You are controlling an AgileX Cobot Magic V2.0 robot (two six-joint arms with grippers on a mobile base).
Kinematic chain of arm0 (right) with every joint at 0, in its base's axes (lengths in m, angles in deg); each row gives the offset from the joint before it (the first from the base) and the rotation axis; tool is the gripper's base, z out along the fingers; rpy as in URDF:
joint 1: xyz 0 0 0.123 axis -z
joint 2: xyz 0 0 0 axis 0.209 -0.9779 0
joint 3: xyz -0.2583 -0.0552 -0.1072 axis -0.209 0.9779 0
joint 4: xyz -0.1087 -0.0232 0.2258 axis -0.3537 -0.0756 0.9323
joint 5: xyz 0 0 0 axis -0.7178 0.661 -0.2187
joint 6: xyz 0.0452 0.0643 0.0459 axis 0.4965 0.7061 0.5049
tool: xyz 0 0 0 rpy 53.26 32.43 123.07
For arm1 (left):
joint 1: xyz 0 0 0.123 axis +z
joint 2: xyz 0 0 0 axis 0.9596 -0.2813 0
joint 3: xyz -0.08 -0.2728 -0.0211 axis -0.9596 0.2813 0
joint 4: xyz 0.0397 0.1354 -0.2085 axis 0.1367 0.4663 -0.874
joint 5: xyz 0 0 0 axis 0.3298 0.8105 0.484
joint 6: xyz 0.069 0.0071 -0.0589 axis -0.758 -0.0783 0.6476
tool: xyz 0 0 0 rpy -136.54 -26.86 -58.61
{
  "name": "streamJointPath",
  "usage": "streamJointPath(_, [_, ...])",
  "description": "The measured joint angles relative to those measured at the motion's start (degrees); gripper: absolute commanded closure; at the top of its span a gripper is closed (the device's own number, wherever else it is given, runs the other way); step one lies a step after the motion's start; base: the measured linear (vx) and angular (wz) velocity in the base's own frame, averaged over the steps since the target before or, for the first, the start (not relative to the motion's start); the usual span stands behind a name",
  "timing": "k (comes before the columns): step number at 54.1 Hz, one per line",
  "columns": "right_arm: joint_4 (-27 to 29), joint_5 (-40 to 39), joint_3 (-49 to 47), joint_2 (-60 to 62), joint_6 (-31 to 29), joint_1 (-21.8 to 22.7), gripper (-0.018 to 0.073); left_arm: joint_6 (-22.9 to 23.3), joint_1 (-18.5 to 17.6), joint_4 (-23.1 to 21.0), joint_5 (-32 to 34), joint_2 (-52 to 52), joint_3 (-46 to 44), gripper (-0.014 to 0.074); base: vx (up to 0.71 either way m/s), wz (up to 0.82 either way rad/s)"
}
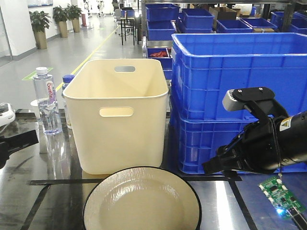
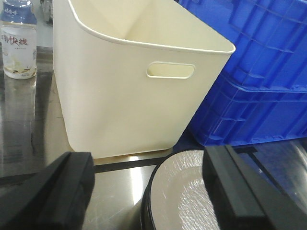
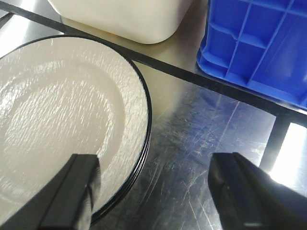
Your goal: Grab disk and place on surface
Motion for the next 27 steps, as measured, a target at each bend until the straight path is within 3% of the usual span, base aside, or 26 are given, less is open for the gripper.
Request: streamJointPath(27, [0.0,0.0,0.0,0.0,0.0,0.0,0.0050,0.6,0.0,0.1,0.0,0.0,0.0,0.0007,0.00,0.00])
